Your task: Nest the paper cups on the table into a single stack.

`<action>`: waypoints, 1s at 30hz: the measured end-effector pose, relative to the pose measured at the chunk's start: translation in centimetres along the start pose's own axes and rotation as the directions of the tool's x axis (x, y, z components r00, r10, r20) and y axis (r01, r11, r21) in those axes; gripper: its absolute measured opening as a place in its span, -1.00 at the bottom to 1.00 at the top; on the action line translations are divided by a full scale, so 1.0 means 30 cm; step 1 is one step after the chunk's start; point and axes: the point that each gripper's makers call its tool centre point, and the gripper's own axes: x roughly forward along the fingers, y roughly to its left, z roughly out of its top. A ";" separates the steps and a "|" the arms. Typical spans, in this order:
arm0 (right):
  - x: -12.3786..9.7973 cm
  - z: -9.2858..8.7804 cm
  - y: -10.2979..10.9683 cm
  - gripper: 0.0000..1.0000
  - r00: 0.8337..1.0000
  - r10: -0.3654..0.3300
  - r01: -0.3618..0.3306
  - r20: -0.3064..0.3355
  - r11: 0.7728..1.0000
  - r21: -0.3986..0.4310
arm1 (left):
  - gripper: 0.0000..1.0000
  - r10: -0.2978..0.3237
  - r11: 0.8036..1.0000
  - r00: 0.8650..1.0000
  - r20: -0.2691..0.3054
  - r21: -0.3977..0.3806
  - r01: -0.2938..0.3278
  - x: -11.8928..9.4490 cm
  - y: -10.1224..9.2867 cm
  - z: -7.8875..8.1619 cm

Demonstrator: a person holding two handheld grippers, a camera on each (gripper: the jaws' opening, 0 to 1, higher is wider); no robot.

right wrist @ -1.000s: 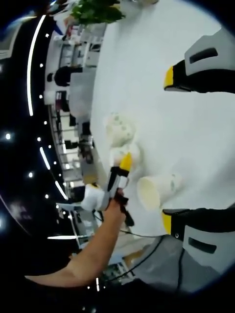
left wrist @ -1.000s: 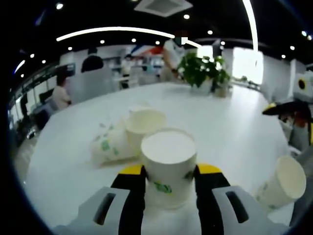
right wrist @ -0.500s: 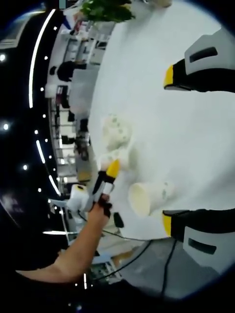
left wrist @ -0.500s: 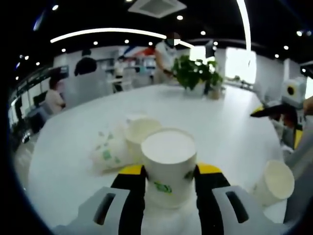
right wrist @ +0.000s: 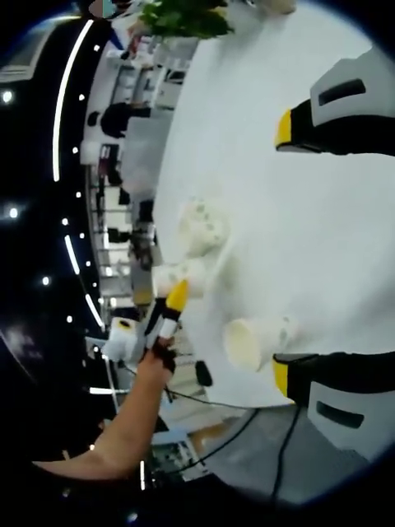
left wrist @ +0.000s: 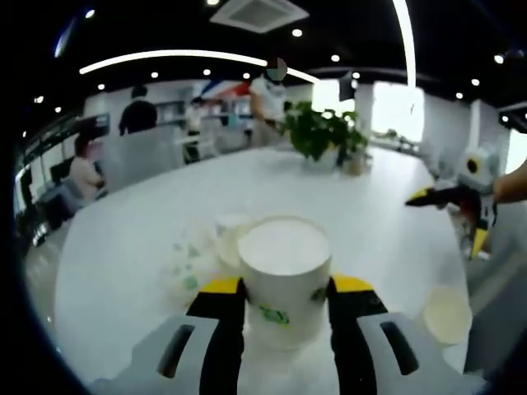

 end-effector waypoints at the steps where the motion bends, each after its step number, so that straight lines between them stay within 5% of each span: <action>1: 0.001 0.002 0.001 1.00 1.000 0.002 -0.002 0.005 1.000 -0.001 | -0.25 -0.002 1.000 1.000 0.003 0.003 0.002 -0.003 -0.001 0.012; 30: -0.026 0.055 -0.009 0.99 0.999 -0.008 0.008 0.052 1.000 0.002 | -0.24 -0.067 0.994 0.998 0.007 0.090 0.066 -0.067 -0.007 0.210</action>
